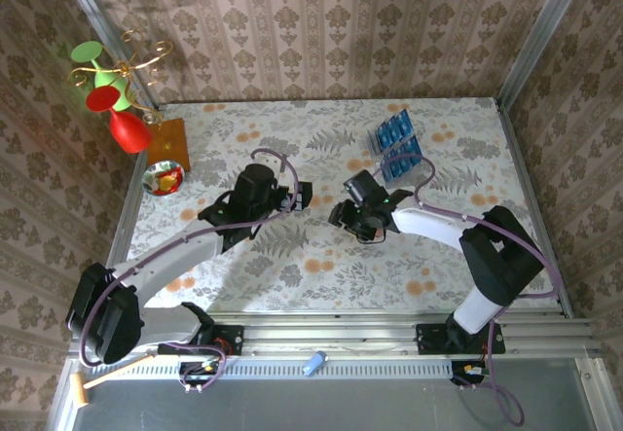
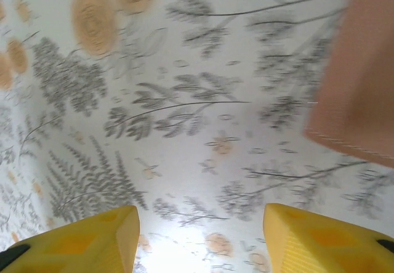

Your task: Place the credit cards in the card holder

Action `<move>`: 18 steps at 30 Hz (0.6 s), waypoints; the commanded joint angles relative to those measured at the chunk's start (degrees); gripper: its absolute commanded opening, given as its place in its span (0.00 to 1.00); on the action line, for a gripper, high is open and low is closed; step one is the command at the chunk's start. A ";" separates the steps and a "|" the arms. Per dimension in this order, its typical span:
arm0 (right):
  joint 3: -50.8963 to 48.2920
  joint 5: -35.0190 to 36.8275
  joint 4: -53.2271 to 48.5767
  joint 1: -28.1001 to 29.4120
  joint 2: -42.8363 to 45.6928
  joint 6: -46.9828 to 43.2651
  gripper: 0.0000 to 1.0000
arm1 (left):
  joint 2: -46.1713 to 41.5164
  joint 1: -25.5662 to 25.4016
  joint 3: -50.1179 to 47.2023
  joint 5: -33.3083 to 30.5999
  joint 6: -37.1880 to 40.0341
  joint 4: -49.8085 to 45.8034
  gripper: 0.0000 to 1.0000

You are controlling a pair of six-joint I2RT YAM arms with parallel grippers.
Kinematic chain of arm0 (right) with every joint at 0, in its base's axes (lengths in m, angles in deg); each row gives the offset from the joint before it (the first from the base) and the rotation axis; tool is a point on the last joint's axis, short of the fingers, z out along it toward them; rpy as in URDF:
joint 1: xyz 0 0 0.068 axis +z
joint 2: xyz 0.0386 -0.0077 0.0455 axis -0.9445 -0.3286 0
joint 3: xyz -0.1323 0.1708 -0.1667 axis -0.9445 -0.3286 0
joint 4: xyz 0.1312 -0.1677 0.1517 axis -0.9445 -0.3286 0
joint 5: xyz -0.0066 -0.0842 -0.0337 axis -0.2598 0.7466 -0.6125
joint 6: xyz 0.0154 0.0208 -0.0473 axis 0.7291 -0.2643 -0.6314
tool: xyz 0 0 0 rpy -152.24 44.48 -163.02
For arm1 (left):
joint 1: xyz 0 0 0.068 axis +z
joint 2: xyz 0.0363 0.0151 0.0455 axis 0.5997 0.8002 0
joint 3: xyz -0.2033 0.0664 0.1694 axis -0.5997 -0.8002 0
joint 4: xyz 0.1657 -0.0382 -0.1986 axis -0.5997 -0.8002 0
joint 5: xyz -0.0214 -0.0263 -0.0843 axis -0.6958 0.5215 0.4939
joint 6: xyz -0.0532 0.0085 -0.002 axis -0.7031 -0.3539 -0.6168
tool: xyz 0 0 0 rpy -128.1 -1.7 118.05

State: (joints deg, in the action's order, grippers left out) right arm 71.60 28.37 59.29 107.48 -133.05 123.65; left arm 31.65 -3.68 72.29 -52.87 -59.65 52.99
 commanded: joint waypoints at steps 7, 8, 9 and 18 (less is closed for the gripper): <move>-6.37 -1.06 -3.58 -10.39 8.48 -8.78 0.61 | 1.11 0.56 1.04 -0.75 0.39 -2.25 1.00; -7.69 -2.07 -3.14 -12.73 8.85 -9.63 0.61 | 1.11 0.76 1.00 -0.58 0.30 -2.46 1.00; -8.56 -2.71 -2.98 -14.50 9.15 -10.47 0.61 | 1.20 0.95 1.05 -0.35 0.26 -2.54 1.00; -15.30 -7.61 2.34 -21.47 8.40 -12.00 0.57 | 1.07 2.03 1.07 0.20 0.96 -4.10 1.00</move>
State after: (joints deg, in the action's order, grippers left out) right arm 57.42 23.83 58.83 86.58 -124.49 112.96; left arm 32.46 -2.20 72.29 -53.00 -59.60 50.54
